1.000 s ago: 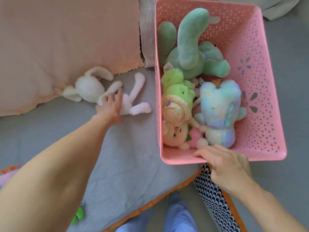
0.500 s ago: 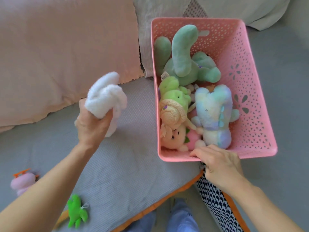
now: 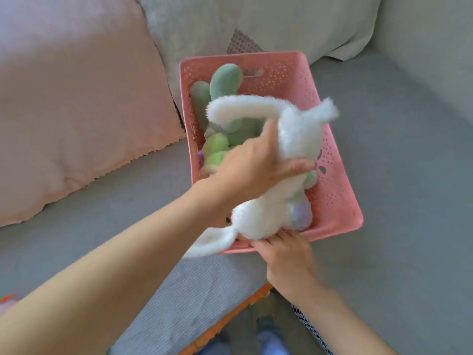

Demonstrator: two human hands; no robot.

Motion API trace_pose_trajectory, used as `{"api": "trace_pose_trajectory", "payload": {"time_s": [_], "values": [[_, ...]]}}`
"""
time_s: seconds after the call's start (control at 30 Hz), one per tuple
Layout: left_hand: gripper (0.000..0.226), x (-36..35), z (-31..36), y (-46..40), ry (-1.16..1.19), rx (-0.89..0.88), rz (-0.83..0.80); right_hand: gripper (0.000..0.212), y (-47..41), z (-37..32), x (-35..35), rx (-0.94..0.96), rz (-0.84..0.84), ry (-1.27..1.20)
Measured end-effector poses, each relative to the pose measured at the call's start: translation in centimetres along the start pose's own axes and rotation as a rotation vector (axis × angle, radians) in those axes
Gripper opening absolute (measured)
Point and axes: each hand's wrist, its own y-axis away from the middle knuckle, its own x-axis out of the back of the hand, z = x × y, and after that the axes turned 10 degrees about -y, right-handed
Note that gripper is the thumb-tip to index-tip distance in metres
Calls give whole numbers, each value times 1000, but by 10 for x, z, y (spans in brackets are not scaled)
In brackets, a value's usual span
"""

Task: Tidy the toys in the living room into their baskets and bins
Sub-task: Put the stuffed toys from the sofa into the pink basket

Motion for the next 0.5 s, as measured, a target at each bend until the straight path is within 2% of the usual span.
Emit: {"api": "trace_pose_trajectory", "payload": {"time_s": [0.03,0.1,0.13,0.23,0.3,0.33,0.37,0.43,0.5], "values": [[62,-20,-5,-6,-149,0,-183,35,2,3,0,5,20,-22],[58,-36,-27,-5,-268,4,-327,25,5,4,3,40,106,-157],[57,-39,-36,-2,-234,11,-316,21,7,6,6,40,156,-248],[50,-41,-55,17,-168,-11,-67,17,-1,13,22,17,284,-382],[52,-44,-58,30,-144,-23,11,26,-19,26,33,-34,336,-259],[59,-48,-58,33,-151,-33,-36,34,-33,33,40,-82,307,-160],[69,-53,-58,35,-172,-42,-127,42,-46,41,47,-155,207,-79],[86,-63,-58,33,-218,-45,-324,50,-70,52,61,-355,-143,-30],[82,-71,-60,31,-244,-31,-379,44,-77,56,69,-498,-435,-70]]}}
